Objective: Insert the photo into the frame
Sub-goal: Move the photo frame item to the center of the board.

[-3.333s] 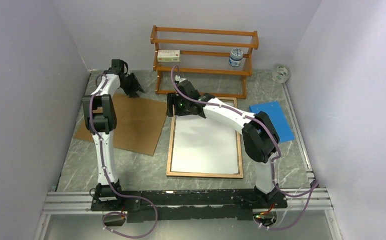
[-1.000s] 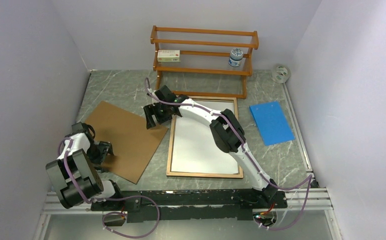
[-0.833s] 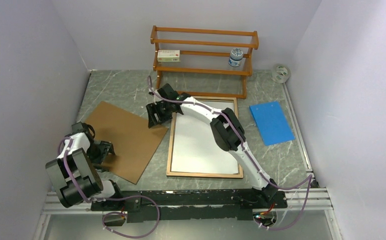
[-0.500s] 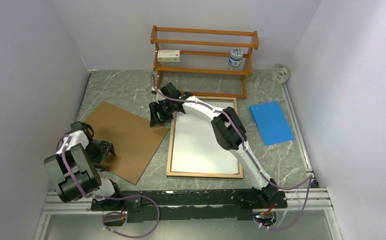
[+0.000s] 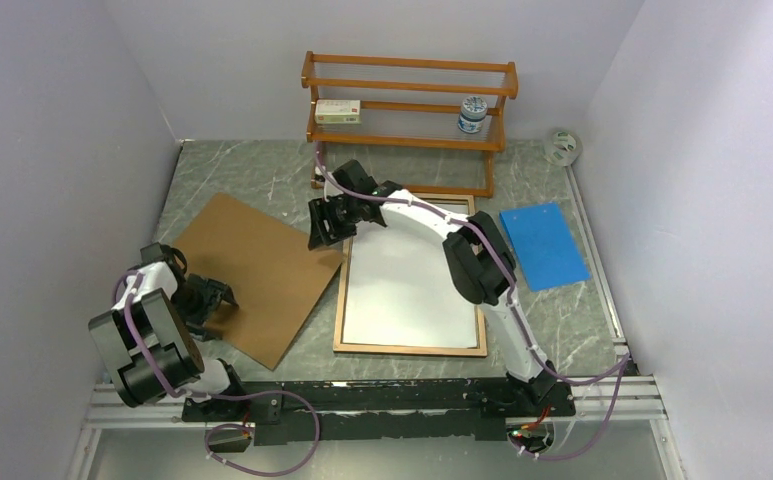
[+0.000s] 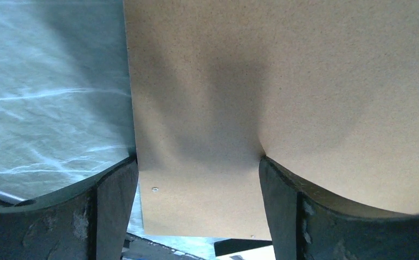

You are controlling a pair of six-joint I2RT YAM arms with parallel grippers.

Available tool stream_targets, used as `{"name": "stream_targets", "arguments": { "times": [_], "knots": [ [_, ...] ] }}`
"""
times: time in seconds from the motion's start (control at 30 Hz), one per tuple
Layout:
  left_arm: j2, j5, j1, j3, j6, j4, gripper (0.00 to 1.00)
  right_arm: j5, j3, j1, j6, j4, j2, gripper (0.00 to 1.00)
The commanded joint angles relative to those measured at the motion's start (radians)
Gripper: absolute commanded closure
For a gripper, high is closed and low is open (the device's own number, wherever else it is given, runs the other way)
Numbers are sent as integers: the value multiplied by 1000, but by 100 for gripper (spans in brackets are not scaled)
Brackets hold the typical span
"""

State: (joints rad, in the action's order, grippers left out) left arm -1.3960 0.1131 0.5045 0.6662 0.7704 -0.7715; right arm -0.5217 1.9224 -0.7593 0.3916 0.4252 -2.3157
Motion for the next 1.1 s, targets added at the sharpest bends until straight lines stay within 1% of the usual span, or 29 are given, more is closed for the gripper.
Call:
{"name": "stream_targets", "arguments": {
  "times": [0.0, 0.13, 0.23, 0.3, 0.43, 0.7, 0.77, 0.8, 1.07],
  "knots": [
    [-98, 338, -33, -70, -23, 315, 17, -138, -64, -61, 43, -63, 139, 42],
    [-172, 460, -43, -65, -40, 366, 18, -94, -134, -54, 39, -72, 192, 43],
    [-221, 507, -78, -48, -54, 384, 19, -45, -186, -52, 35, -66, 235, 44],
    [-238, 512, -108, -41, -54, 389, 19, -11, -226, -52, 37, -64, 263, 44],
    [-234, 469, -153, -31, -51, 378, 19, 61, -308, -49, 46, -63, 319, 45],
    [-199, 336, -166, -4, -58, 303, 20, 201, -427, -19, 82, -60, 382, 45],
    [-191, 309, -166, -4, -58, 293, 19, 234, -433, -11, 85, -46, 385, 43],
    [-188, 298, -167, -5, -58, 289, 19, 248, -435, -7, 87, -40, 385, 40],
    [-182, 280, -166, -3, -63, 273, 19, 315, -477, 31, 115, -39, 398, 24]
  ]
}}
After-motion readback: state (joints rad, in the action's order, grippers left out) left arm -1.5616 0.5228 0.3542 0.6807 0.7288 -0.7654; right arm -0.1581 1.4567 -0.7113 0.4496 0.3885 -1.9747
